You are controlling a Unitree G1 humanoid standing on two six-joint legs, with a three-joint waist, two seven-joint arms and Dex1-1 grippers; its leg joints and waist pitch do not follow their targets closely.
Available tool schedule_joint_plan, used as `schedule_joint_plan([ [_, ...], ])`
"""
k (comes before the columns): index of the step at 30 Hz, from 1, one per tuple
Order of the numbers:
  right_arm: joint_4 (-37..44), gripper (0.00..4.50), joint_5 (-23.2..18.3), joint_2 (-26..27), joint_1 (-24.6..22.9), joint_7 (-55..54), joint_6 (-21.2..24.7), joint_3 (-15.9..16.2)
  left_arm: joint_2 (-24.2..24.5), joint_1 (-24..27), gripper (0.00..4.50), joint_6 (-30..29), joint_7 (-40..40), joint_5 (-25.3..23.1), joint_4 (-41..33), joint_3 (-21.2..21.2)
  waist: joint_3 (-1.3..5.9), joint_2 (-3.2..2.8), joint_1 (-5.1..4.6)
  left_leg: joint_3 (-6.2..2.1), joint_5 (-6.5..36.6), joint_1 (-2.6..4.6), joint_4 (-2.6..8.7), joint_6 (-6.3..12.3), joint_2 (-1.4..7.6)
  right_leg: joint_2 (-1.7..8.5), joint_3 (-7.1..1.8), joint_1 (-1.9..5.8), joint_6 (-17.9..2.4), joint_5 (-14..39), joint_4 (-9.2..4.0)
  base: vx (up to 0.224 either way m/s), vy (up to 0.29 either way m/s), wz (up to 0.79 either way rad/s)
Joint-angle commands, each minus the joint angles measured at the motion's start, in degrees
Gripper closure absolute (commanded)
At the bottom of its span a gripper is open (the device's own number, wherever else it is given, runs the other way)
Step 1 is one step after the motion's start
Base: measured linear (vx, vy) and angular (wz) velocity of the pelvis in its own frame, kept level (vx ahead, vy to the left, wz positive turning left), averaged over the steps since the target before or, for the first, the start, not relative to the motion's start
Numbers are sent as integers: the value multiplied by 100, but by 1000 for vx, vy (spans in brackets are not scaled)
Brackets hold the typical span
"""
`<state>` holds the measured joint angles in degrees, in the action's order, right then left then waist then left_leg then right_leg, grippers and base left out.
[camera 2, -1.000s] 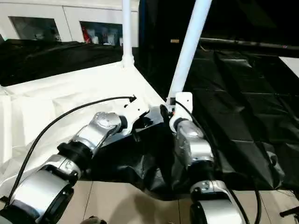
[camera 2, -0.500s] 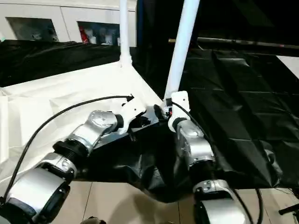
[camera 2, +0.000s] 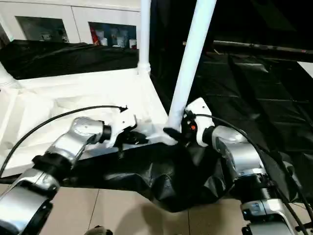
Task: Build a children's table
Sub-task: Rotate leg to tighten
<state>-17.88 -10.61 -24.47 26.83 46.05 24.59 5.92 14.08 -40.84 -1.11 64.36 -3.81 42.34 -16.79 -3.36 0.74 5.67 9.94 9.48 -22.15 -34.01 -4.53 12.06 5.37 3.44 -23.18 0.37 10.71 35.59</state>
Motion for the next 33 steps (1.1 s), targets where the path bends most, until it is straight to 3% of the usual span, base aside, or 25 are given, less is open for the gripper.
schedule_joint_plan([
  [1,214,4,28,-155,-66,178,100,108,-26,-49,450,115,402,339,-509,-37,431,56,1,38,942,112,371,315,99,252,-208,320,-1443,475,-373,0,0,0],
  [8,384,4,12,-187,-115,365,252,269,40,54,450,15,452,314,-705,-37,429,61,15,32,974,112,382,209,100,252,-208,307,-1367,618,-377,0,0,0],
  [26,461,165,-19,-158,-227,363,247,252,97,133,450,-108,467,276,-875,-29,440,54,21,32,868,106,368,219,89,245,-205,316,-1371,474,-360,0,0,0],
  [30,305,177,3,92,-258,-47,206,110,33,86,450,-150,128,166,-725,20,448,66,8,33,802,98,361,226,81,246,-205,316,-1369,423,-349,0,0,0],
  [33,-141,178,31,584,-148,-1039,110,-289,-143,-83,450,-209,-563,-38,-347,96,435,68,-26,35,901,100,372,139,73,251,-205,293,-1325,669,-378,0,0,0],
])
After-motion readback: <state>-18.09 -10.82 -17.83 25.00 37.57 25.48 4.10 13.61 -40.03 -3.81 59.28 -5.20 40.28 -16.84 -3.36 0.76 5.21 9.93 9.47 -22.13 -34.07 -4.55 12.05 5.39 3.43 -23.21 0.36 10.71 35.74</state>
